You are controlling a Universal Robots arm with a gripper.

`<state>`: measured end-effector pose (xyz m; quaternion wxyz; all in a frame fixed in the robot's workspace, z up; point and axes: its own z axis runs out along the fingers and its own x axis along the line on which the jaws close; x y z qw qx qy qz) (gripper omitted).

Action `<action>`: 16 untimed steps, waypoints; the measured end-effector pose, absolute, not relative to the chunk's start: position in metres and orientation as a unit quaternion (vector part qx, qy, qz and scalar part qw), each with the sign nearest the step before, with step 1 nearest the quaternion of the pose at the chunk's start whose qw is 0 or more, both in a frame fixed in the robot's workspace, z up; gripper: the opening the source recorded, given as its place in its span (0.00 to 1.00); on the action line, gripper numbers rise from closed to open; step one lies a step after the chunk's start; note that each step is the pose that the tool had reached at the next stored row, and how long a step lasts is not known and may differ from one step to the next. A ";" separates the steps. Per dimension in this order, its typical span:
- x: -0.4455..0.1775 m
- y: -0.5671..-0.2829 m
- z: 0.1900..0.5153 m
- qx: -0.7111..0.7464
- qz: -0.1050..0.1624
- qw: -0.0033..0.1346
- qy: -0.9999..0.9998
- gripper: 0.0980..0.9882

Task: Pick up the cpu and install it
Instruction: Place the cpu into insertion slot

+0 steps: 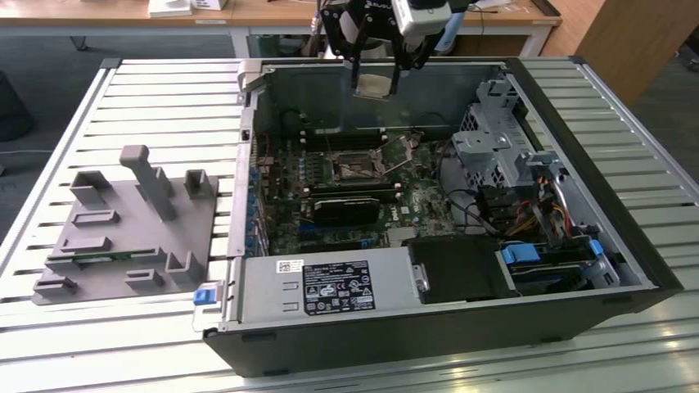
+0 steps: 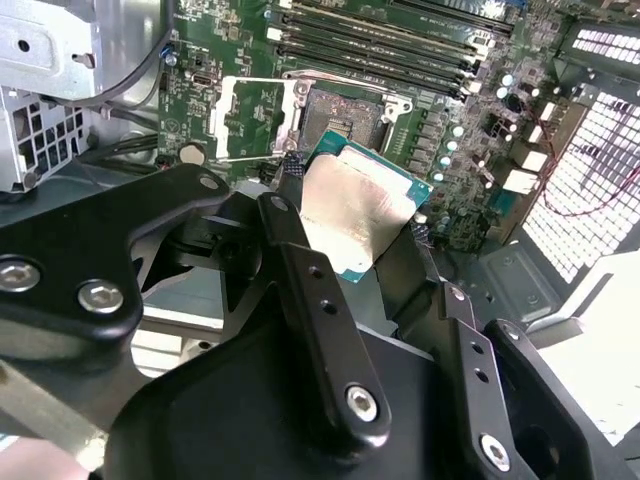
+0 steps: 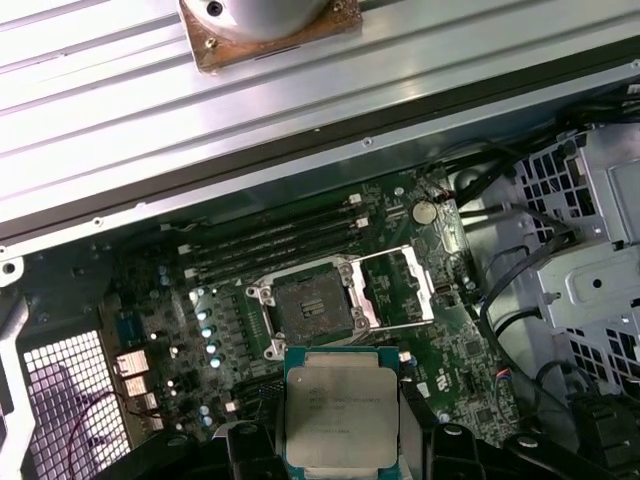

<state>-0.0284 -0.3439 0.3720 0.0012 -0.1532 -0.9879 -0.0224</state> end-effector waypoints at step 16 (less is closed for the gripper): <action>-0.028 -0.344 0.372 -0.174 -0.022 0.001 -0.984 0.50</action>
